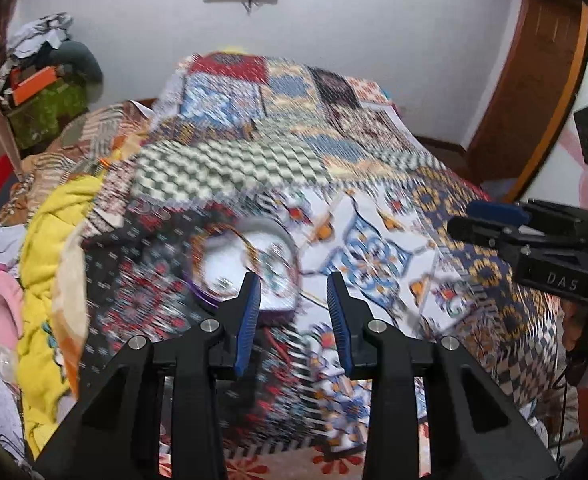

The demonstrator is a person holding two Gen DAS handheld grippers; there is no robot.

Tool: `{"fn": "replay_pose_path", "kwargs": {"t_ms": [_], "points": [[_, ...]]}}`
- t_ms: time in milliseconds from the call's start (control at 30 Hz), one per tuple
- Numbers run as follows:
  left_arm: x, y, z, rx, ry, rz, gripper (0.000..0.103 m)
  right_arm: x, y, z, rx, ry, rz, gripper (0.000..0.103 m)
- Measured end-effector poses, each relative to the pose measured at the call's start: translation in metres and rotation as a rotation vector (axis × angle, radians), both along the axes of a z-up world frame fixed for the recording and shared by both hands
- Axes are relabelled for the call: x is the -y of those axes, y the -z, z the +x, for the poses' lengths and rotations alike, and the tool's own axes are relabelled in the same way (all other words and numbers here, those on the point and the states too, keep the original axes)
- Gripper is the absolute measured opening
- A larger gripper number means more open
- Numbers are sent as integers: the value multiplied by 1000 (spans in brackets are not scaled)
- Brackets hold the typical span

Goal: Organize jewelry
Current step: 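Move the right tool back toward the metal loops on the quilt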

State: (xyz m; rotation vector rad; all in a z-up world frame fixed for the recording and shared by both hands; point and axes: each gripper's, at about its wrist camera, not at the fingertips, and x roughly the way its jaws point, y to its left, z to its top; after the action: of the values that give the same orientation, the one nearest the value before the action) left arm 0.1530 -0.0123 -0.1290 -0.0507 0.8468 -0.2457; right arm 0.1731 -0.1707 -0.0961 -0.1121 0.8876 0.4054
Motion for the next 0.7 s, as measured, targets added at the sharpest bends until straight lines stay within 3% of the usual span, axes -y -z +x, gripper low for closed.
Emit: {"fn": "replay_pose_path", "kwargs": {"t_ms": [500,700], "points": [[82,56,-3,-171,189,45,33,46,25,-31,-5,91,-68,39],[97,73,4,-213,205,46,35,50,29,-31,-23,96,-42,39]]}}
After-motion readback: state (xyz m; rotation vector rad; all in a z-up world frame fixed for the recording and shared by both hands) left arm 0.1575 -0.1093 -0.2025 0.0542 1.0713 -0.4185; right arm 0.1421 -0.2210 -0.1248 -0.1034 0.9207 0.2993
